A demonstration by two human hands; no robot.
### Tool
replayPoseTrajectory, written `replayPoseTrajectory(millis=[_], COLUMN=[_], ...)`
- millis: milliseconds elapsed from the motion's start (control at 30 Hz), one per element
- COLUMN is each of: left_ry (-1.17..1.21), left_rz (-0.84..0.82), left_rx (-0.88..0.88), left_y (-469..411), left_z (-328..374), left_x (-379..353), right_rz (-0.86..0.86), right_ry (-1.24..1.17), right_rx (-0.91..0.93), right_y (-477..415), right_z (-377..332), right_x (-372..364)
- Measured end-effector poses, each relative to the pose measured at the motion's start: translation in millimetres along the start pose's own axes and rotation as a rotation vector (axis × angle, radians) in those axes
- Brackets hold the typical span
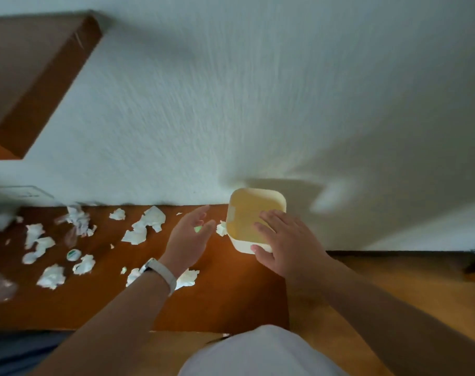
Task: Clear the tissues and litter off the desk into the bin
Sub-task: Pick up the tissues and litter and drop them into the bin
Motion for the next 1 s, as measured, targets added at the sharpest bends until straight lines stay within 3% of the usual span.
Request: replayPoseTrajectory(millis=[267, 433, 600, 1000], left_ry=[-0.424, -0.578, -0.640, -0.732], left_rz=[0.128, 0.136, 0.083, -0.165], left_rx=[-0.113, -0.135, -0.133, -0.259], left_y=[61, 80, 81, 70], left_z=[-41, -78, -134, -236], left_x=[39, 55, 62, 64], right_rz=[-0.072, -0.107, -0.175, -0.262], right_ry=[-0.070, -0.096, -0.081, -0.024], right_rx=[0.297, 0.360, 0.317, -0.016], right_y=[-29, -31, -31, -41], right_z=[-42, -74, -95, -149], right_x=[-32, -54, -91, -183])
Point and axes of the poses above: each hand's wrist, its own y-axis away from the middle knuckle, its own x-axis out of the back of the hand, z = x × y, the point moved 2 cm from there along -y, towards the middle knuckle, and after that the axes turned 8 degrees about -y, right-handed, at the moved point
